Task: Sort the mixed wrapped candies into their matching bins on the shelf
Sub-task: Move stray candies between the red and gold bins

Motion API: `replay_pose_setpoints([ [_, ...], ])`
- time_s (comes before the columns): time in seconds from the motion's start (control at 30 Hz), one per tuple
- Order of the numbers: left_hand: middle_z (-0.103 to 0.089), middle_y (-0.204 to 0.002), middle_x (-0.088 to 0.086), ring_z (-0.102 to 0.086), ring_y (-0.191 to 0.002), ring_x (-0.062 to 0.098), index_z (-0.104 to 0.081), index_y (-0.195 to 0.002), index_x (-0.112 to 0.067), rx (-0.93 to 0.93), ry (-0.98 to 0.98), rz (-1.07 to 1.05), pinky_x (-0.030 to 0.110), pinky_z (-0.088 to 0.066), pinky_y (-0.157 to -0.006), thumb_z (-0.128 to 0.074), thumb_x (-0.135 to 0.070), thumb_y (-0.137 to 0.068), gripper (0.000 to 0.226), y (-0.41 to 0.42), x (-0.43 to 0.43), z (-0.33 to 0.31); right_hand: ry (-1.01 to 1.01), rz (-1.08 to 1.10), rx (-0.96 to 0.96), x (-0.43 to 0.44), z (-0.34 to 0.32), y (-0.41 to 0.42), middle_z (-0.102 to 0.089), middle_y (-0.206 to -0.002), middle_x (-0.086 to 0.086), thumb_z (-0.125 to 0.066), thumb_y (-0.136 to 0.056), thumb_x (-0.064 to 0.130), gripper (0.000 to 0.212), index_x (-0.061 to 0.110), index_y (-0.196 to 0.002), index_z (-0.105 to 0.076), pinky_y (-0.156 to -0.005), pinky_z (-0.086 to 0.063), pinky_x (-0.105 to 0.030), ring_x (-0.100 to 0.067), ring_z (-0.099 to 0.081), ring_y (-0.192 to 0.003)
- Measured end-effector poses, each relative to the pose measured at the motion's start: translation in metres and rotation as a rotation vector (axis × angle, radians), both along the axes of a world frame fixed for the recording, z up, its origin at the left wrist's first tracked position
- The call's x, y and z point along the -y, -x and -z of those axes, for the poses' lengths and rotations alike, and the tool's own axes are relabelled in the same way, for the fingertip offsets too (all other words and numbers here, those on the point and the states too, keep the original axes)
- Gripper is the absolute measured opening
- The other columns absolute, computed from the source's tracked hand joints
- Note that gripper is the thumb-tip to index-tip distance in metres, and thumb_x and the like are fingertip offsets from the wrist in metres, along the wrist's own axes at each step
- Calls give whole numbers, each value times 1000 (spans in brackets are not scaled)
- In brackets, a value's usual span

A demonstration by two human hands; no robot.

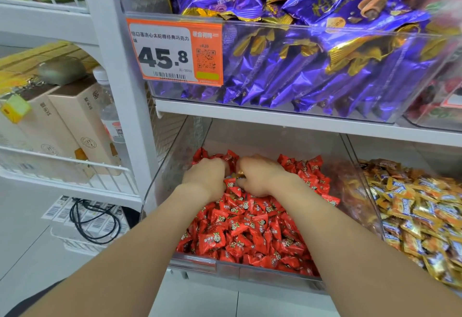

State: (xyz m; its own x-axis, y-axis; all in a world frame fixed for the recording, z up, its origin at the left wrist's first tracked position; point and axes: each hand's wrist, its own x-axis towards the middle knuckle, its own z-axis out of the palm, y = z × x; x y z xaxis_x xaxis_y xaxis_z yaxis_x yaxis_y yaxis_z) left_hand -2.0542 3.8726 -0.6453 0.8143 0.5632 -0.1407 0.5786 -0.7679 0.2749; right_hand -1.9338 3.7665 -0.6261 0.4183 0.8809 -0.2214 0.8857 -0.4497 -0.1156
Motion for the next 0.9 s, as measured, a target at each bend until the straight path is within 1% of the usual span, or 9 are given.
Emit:
replay_pose_setpoints([
  [0.13, -69, -114, 9, -67, -106, 37, -71, -116, -26, 44, 70, 31, 42, -56, -85, -61, -17, -92, 27, -4, 2, -4, -38, 22, -135, 10, -6, -9, -67, -109, -10, -59, -104, 42, 31, 11, -110, -64, -83, -51, -36, -30, -63, -101],
  [0.2, -68, -106, 13, -66, -102, 38, -67, -98, -15, 75, 131, 3, 37, -50, -78, -57, -21, -96, 11, -5, 2, -10, -98, 66, -185, 14, -12, -12, -65, -100, -11, -54, -107, 41, 35, 8, -106, -64, -77, -47, -35, -29, -61, -93],
  [0.3, -68, -100, 20, -64, -96, 40, -55, -80, -13, 120, 177, -33, 35, -45, -75, -51, -26, -97, 22, -4, 5, -23, -218, 152, -211, 20, -19, -20, -63, -86, -3, -55, -98, 45, 28, 18, -91, -57, -79, -54, -38, -29, -63, -86],
  [0.47, -64, -81, 20, -66, -87, 39, -47, -68, -12, 290, 231, -143, 34, -38, -67, -54, -31, -98, 37, 9, 18, -54, -305, 176, -246, 29, -31, -11, -67, -94, -6, -62, -95, 27, 16, 14, -104, -60, -70, -51, -34, -29, -64, -87],
  [0.6, -72, -69, 18, -69, -55, 31, -68, -82, 2, 416, 464, -296, 34, -55, -51, -58, -23, -94, 29, 15, 24, -59, -204, 19, -350, 31, -35, 5, -60, -68, 11, -56, -96, 11, 21, 19, -105, -74, -46, -36, -14, 0, -55, -50],
  [0.67, -75, -78, 23, -74, -60, 30, -66, -94, 6, 463, 652, -365, 39, -62, -54, -58, -17, -97, 24, 18, 26, -58, -143, -6, -307, 26, -31, 10, -67, -66, 12, -58, -93, 15, 23, 22, -92, -80, -53, -43, -16, 4, -59, -53],
  [0.73, -73, -87, 27, -77, -66, 32, -58, -101, 5, 469, 743, -373, 46, -65, -61, -61, -13, -100, 18, 22, 26, -59, -95, -7, -242, 21, -24, 11, -74, -76, 6, -63, -87, 27, 17, 22, -86, -80, -67, -57, -27, -9, -68, -70],
  [0.8, -71, -92, 26, -76, -64, 28, -54, -108, 2, 459, 762, -348, 46, -65, -60, -64, -11, -99, 19, 24, 26, -58, -53, -27, -204, 18, -17, 13, -75, -78, 3, -70, -83, 37, 17, 23, -86, -80, -75, -62, -39, -19, -70, -76],
  [0.9, -69, -83, 16, -65, -52, 21, -64, -107, -7, 445, 656, -296, 42, -63, -54, -61, -11, -97, 11, 25, 23, -56, -18, -71, -176, 19, -15, 18, -74, -83, 9, -81, -82, 48, 21, 32, -94, -82, -81, -61, -40, -16, -69, -81],
])
